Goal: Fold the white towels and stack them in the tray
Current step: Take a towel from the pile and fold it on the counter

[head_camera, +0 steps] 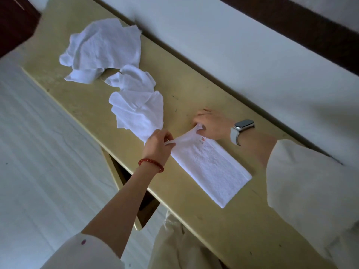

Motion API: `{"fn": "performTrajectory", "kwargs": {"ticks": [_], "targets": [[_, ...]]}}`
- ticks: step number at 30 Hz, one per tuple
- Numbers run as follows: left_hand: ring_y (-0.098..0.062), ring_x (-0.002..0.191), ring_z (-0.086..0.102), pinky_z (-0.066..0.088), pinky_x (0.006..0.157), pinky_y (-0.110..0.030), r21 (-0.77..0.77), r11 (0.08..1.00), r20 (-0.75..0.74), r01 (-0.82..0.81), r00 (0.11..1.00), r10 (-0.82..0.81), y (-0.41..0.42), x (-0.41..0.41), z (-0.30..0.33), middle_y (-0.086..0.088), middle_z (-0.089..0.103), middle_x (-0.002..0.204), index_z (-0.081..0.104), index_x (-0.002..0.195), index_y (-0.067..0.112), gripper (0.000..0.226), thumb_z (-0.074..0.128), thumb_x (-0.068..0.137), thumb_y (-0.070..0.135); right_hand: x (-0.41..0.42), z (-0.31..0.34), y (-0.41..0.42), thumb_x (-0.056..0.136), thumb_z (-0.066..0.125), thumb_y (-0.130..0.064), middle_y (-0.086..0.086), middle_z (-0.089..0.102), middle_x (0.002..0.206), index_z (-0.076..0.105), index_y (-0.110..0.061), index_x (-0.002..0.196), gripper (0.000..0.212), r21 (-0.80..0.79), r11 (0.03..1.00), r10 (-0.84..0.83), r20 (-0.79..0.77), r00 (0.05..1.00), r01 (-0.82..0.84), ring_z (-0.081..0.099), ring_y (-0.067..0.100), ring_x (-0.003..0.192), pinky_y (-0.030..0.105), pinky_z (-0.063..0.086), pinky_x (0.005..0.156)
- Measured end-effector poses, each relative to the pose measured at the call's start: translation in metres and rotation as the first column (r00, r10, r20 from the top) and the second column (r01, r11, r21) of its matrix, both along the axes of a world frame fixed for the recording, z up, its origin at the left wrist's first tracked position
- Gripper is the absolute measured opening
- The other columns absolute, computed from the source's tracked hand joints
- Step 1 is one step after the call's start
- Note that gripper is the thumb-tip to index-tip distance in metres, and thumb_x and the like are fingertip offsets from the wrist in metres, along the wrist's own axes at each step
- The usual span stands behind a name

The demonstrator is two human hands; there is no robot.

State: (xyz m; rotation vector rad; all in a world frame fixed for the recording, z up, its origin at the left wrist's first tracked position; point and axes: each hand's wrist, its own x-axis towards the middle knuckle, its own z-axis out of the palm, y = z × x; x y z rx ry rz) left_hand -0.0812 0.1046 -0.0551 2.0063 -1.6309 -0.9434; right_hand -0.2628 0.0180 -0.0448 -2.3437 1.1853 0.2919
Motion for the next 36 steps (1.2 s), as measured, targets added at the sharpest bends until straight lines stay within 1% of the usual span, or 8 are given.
{"fn": "performTrajectory", "kwargs": {"ticks": [3, 9, 12, 16, 20, 26, 32, 36], "targets": [[-0.015, 0.077, 0.046, 0.032, 0.067, -0.020, -0.029, 0.999, 0.021, -0.029, 0.999, 0.030, -0.007, -0.001, -0.001, 0.003, 0.048, 0.087, 0.060, 0.088, 0.005, 0.009, 0.064, 0.081, 0.007, -0.008, 0.004, 0.002, 0.092, 0.046, -0.015, 0.007, 0.052, 0.113, 0.056, -0.008, 0.109, 0.020, 0.091, 0.992, -0.093, 0.089, 0.992, 0.085, 0.047, 0.023, 0.107, 0.028, 0.033, 0.082], [-0.023, 0.075, 0.050, 0.043, 0.062, -0.032, -0.243, 0.967, 0.070, -0.075, 0.993, 0.095, -0.013, -0.008, 0.005, -0.009, 0.055, 0.087, 0.059, 0.085, 0.001, 0.006, 0.062, 0.080, 0.002, -0.015, 0.003, -0.004, 0.090, 0.051, -0.012, 0.009, 0.056, 0.101, 0.065, -0.008, 0.099, 0.018, -0.214, 0.957, -0.131, 0.291, 0.948, 0.197, 0.056, 0.031, 0.076, 0.033, 0.041, 0.064], [-0.027, 0.071, 0.054, 0.040, 0.051, -0.029, -0.404, 0.914, 0.145, 0.037, 0.989, 0.024, -0.005, -0.011, 0.002, -0.011, 0.056, 0.079, 0.059, 0.077, 0.001, 0.007, 0.063, 0.075, -0.003, -0.020, 0.005, 0.006, 0.086, 0.053, -0.009, 0.011, 0.059, 0.093, 0.066, -0.005, 0.093, 0.015, -0.309, 0.922, -0.089, 0.423, 0.902, 0.235, 0.056, 0.030, 0.061, 0.034, 0.045, 0.054], [-0.022, 0.057, 0.055, 0.037, 0.044, -0.022, -0.492, 0.858, 0.193, 0.146, 0.980, -0.056, 0.011, -0.014, -0.006, -0.006, 0.056, 0.076, 0.059, 0.076, 0.007, 0.007, 0.065, 0.074, 0.003, -0.034, 0.000, 0.030, 0.085, 0.040, -0.017, 0.011, 0.057, 0.090, 0.064, -0.004, 0.089, 0.027, -0.324, 0.912, -0.059, 0.505, 0.861, 0.252, 0.054, 0.026, 0.052, 0.035, 0.046, 0.045], [-0.022, 0.048, 0.053, 0.035, 0.038, -0.020, -0.500, 0.833, 0.160, 0.239, 0.970, -0.183, 0.032, -0.023, -0.017, 0.003, 0.056, 0.085, 0.045, 0.081, 0.019, 0.005, 0.044, 0.079, 0.014, -0.051, -0.013, 0.060, 0.083, 0.041, -0.012, 0.005, 0.054, 0.098, 0.061, -0.006, 0.089, 0.021, -0.302, 0.913, -0.079, 0.528, 0.845, 0.274, 0.058, 0.026, 0.059, 0.037, 0.049, 0.047], [-0.022, 0.049, 0.058, 0.046, 0.039, -0.026, -0.448, 0.838, 0.055, 0.312, 0.945, -0.322, 0.062, -0.033, -0.036, 0.009, 0.054, 0.099, 0.042, 0.086, 0.022, 0.014, 0.042, 0.074, 0.013, -0.066, -0.031, 0.101, 0.083, 0.040, -0.015, -0.008, 0.047, 0.104, 0.056, -0.014, 0.091, 0.019, -0.232, 0.909, -0.184, 0.525, 0.831, 0.347, 0.059, 0.024, 0.065, 0.037, 0.049, 0.048], [-0.016, 0.059, 0.060, 0.043, 0.039, -0.019, -0.418, 0.793, 0.229, 0.443, 0.896, -0.380, 0.069, -0.026, -0.050, 0.004, 0.066, 0.091, 0.044, 0.083, 0.022, 0.011, 0.046, 0.073, 0.022, -0.066, -0.051, 0.124, 0.084, 0.043, -0.018, -0.008, 0.049, 0.107, 0.051, -0.021, 0.092, 0.012, -0.315, 0.909, -0.133, 0.403, 0.906, 0.274, 0.059, 0.024, 0.058, 0.030, 0.046, 0.043], [-0.015, 0.072, 0.059, 0.042, 0.048, -0.020, -0.428, 0.748, 0.321, 0.507, 0.859, -0.398, 0.075, -0.023, -0.058, 0.002, 0.064, 0.088, 0.049, 0.078, 0.018, 0.007, 0.053, 0.074, 0.022, -0.066, -0.057, 0.133, 0.081, 0.046, -0.012, 0.002, 0.063, 0.098, 0.058, -0.015, 0.084, 0.014, -0.507, 0.836, -0.048, 0.312, 0.949, 0.210, 0.059, 0.020, 0.068, 0.026, 0.045, 0.062]]}}
